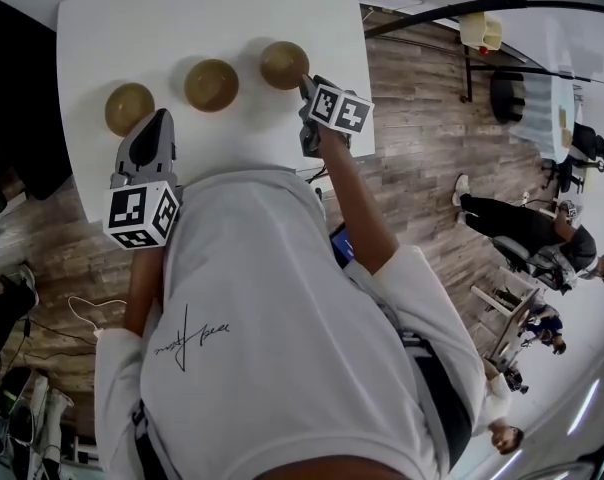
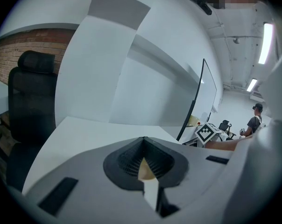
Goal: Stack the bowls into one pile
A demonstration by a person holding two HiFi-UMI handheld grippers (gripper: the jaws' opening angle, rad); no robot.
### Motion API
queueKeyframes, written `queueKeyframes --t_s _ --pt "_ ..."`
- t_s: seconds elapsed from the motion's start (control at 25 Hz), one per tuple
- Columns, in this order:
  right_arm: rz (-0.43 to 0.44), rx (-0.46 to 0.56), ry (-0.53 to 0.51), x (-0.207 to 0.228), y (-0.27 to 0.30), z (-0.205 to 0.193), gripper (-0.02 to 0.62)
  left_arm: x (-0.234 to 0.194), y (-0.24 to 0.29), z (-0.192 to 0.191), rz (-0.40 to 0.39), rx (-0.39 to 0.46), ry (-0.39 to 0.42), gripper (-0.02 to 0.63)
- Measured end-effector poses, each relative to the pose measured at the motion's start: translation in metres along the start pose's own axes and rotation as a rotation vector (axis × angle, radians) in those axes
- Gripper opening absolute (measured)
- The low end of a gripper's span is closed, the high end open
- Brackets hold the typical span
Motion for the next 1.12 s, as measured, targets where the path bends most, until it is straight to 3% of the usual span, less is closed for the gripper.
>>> queueKeyframes --t_s 0.48,1.12 --pt "0.019 -0.026 0.169 0.002 0.021 -0.01 0.11 -0.015 0.0 0.001 0.0 -0.023 -0.003 0.003" --pt "0.041 -0.034 0.33 0.001 0.023 -0.02 0.058 -0.022 0.006 0.001 -0.048 -0.055 -0.002 0.003"
Point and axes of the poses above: the fingertips, and each gripper's own axes: y forward along the fingers, x to its right, z out of its top, the point moved 9 cm from there along -y, backward along the fingers, and after that the axes turned 14 degrees about -y, right-handed, at the moved point
